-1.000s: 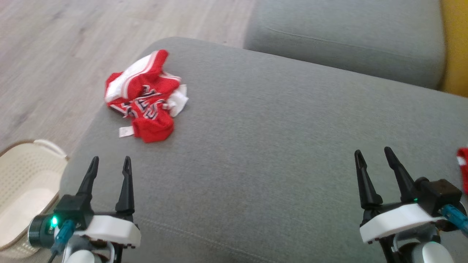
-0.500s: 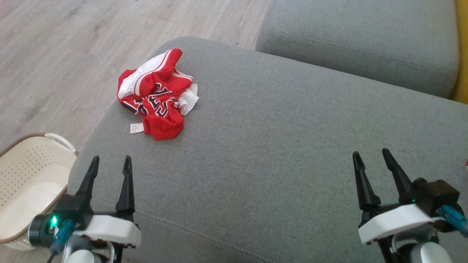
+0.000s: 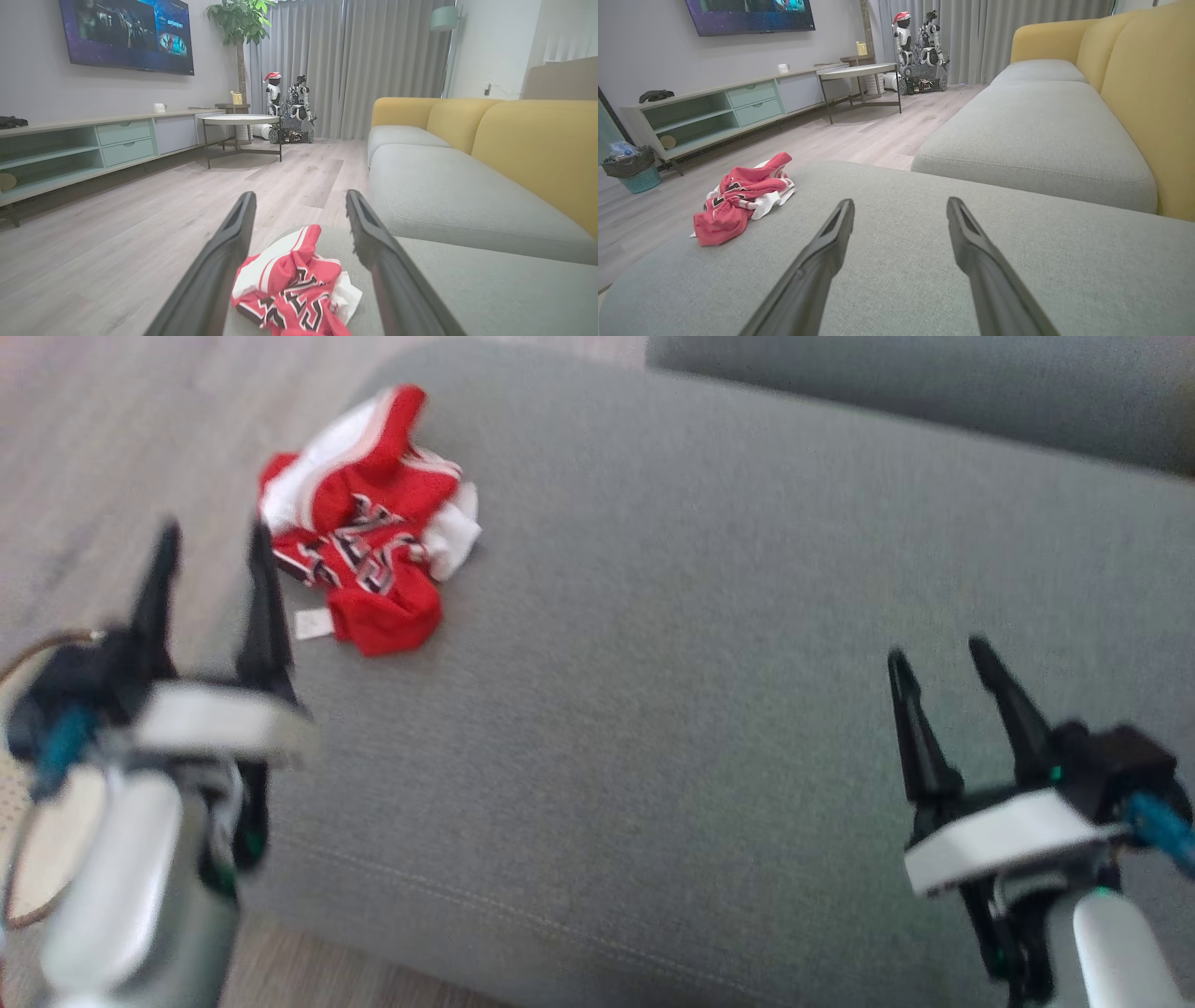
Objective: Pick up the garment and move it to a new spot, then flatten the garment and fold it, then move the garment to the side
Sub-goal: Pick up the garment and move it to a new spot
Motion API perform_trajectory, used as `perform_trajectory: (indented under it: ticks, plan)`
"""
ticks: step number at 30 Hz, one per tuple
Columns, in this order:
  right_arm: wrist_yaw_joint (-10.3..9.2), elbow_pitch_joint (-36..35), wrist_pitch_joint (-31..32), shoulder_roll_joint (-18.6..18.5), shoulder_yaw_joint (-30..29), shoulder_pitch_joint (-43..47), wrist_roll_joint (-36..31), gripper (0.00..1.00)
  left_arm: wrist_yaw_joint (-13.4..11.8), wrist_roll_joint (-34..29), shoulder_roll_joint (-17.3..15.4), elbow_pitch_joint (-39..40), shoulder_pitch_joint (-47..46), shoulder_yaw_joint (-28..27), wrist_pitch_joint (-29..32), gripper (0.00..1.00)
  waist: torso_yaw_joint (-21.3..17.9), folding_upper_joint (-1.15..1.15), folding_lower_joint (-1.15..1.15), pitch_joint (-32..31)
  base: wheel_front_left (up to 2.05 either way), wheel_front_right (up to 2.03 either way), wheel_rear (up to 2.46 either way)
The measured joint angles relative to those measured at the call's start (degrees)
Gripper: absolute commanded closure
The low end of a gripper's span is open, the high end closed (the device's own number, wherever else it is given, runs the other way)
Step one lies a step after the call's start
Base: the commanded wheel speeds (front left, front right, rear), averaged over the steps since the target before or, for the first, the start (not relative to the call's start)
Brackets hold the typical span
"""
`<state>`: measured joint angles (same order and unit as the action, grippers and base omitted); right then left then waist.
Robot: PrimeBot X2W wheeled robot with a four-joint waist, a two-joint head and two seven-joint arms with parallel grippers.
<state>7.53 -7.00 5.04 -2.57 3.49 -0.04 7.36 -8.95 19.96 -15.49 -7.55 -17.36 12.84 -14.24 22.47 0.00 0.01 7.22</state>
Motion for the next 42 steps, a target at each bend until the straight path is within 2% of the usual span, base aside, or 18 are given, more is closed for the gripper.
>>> perform_trajectory:
  ticks: [4, 8, 16, 20, 21, 22, 23, 24, 29, 32, 35, 39, 42]
  plan:
    - [0.0, -1.05, 0.83, -0.02, 0.47, -2.83, -0.99, 0.0, 1.98, 1.48, 0.03, -6.28, -7.63, -0.89, -0.03, 0.0, -1.37, 0.0, 0.01, 3.5, 0.0, 0.0, 0.0]
    - [0.0, -1.57, 1.55, -0.07, 1.51, -5.08, -1.8, 0.0, 5.05, 3.86, 0.07, -19.28, -16.39, -2.19, 0.13, 0.0, -3.7, 0.0, 0.01, 8.03, 0.0, 0.0, 0.0]
    - [0.0, -2.42, 2.07, -0.15, 2.04, -9.05, -3.09, 0.0, 9.44, 7.43, -0.48, -45.04, -27.85, -4.48, 2.38, 0.0, -9.24, 0.0, 0.01, 15.41, 0.0, 0.0, 0.0]
    - [0.0, -2.85, 2.13, -0.29, 2.41, -9.92, -3.42, 0.0, 10.53, 9.12, -0.44, -53.37, -31.3, -5.49, 3.12, 0.0, -11.45, 0.0, 0.01, 18.37, 0.0, 0.0, 0.0]
    - [0.0, -2.92, 2.13, -0.33, 2.58, -10.22, -3.42, 0.0, 10.55, 9.54, -0.52, -54.8, -31.95, -6.06, 3.07, 0.03, -11.92, 0.0, 0.01, 18.96, 0.0, 0.0, 0.0]
    - [0.0, -2.99, 2.12, -0.35, 2.63, -10.42, -3.42, 0.0, 10.63, 9.57, -0.67, -56.1, -32.6, -6.2, 3.03, 0.66, -12.41, 0.0, 0.01, 19.49, 0.0, 0.0, 0.0]
    - [0.0, -3.0, 2.11, -0.35, 2.61, -10.58, -3.42, 0.0, 11.07, 9.58, -0.87, -57.03, -33.03, -6.27, 2.71, 1.0, -12.81, 0.0, 0.01, 19.9, 0.0, 0.0, 0.0]
    - [0.01, -3.0, 2.09, -0.36, 2.56, -10.71, -3.42, 0.0, 11.18, 9.66, -0.9, -57.83, -33.49, -6.34, 2.1, 1.0, -13.18, 0.0, 0.01, 20.22, 0.0, 0.0, 0.0]
    - [0.0, -2.55, 1.62, -0.36, 1.52, -11.14, -3.39, 0.0, 11.03, 8.77, -2.1, -57.33, -33.81, -6.47, 0.01, 1.0, -13.67, 0.0, 0.0, 19.61, 0.0, 0.0, 0.0]
    - [0.0, -1.93, 0.63, -0.35, 0.87, -11.12, -3.38, 0.0, 9.66, 6.78, -3.71, -48.67, -32.95, -8.86, -0.03, 1.0, -13.63, 0.0, 0.0, 18.07, 0.0, 0.0, 0.0]
    - [0.0, -1.12, -0.08, -0.35, -0.31, -10.92, -3.27, 0.0, 8.71, 4.28, -3.96, -38.58, -29.86, -11.84, -0.05, 1.0, -13.63, 0.0, -0.01, 15.85, 0.0, 0.0, 0.0]
    - [0.0, 0.26, -1.37, -0.31, -1.13, -10.11, -2.27, 0.0, 7.88, 1.65, -3.1, -28.42, -19.65, -14.93, -0.15, 1.0, -13.92, 0.0, -0.01, 12.12, 0.0, 0.0, 0.0]
    - [0.0, 1.19, -2.32, -0.24, -2.1, -7.55, -1.52, 0.0, 7.28, -0.15, -1.1, -21.43, -10.83, -16.03, -0.15, 1.0, -14.37, 0.0, -0.01, 9.01, 0.0, 0.0, 0.0]
